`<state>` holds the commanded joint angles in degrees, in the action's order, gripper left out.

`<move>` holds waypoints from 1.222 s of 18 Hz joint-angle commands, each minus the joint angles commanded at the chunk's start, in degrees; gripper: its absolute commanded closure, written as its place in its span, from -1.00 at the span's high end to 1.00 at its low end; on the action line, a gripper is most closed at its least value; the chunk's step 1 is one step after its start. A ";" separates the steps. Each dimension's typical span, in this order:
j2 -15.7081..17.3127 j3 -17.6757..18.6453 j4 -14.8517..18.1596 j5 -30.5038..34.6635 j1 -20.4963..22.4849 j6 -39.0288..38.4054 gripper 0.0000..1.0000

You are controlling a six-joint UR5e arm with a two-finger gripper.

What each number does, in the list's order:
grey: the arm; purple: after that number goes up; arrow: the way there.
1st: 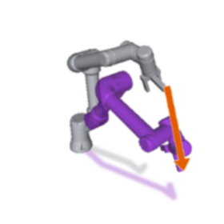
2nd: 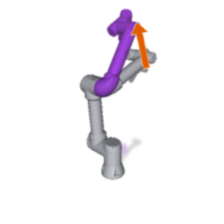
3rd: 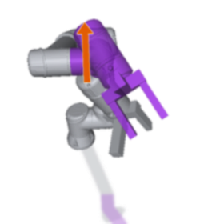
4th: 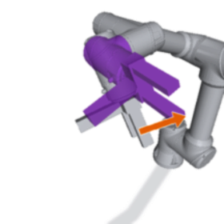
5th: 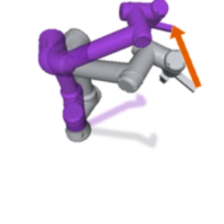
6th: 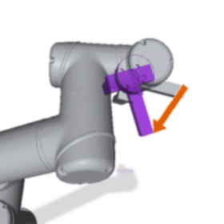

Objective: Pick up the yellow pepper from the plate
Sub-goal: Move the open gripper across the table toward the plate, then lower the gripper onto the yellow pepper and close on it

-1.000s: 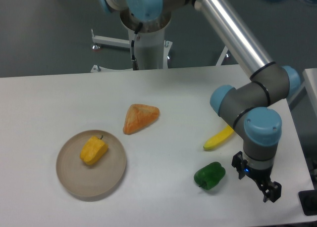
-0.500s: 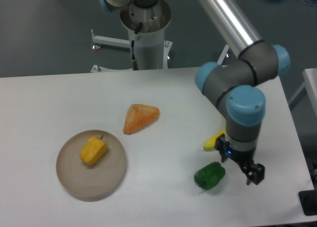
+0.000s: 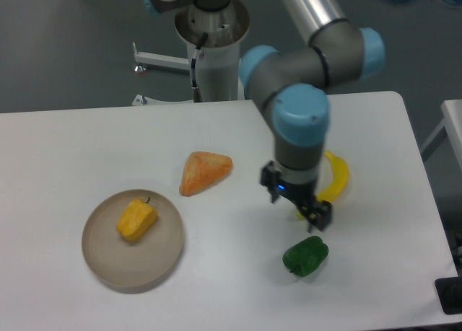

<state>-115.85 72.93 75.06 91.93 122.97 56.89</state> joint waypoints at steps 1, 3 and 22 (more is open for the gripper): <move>0.62 1.41 0.09 -0.35 -1.23 -2.72 1.00; 1.68 4.13 0.00 -2.01 -2.99 -8.00 1.00; -1.13 11.79 -11.95 -10.02 -13.28 -23.49 1.00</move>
<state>-116.98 84.73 63.11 81.91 109.69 33.40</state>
